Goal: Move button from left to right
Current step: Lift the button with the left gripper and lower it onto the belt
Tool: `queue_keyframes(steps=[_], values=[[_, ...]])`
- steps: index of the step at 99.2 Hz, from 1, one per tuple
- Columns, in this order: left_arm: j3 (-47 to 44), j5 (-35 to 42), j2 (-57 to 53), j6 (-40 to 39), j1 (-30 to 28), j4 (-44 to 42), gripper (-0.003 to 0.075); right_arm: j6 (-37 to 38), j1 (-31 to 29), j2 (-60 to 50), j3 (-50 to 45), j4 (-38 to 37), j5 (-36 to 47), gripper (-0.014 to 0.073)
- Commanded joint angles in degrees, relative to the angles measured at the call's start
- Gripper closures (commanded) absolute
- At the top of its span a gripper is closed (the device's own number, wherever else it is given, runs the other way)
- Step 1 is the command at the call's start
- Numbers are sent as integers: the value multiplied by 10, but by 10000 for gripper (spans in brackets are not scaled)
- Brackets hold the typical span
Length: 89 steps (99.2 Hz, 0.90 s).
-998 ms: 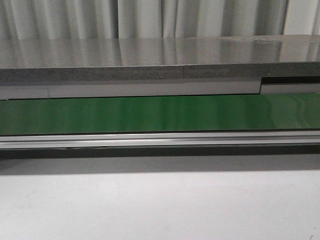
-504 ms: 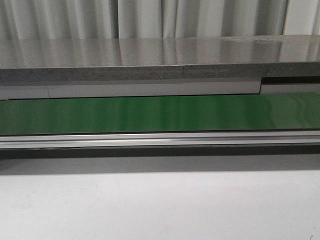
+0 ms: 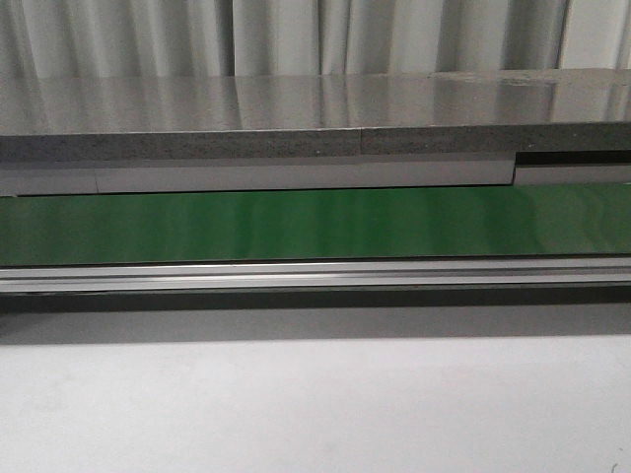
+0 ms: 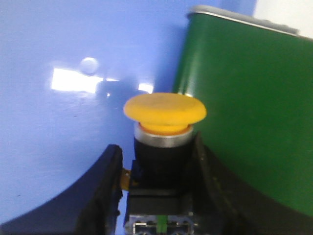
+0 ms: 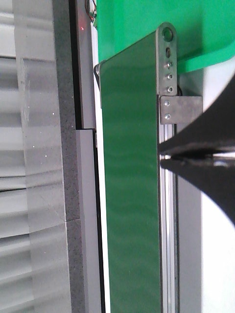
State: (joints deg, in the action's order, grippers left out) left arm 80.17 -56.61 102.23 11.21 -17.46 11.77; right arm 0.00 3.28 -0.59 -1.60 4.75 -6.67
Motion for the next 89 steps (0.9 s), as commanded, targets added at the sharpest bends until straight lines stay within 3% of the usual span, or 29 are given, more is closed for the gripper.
queue_keyframes(steps=[1,20,40,49,66,73,80,89], values=[[19,6,-31,5,32,19,741,0,0,-12,8,-6,45,662],[19,10,-30,12,82,0,740,0,0,-12,8,-6,45,662],[19,3,-30,12,92,-3,706,0,0,-12,8,-6,45,662],[19,3,-30,12,92,-3,597,0,0,-12,8,-6,45,662],[19,8,-30,12,92,-1,246,0,0,-12,8,-6,45,662],[19,8,-30,12,92,-1,135,0,0,-12,8,-6,45,662],[19,8,-30,12,92,1,79,0,0,-12,8,-6,45,662],[19,5,-30,14,92,13,73,0,0,-12,8,-6,45,662]])
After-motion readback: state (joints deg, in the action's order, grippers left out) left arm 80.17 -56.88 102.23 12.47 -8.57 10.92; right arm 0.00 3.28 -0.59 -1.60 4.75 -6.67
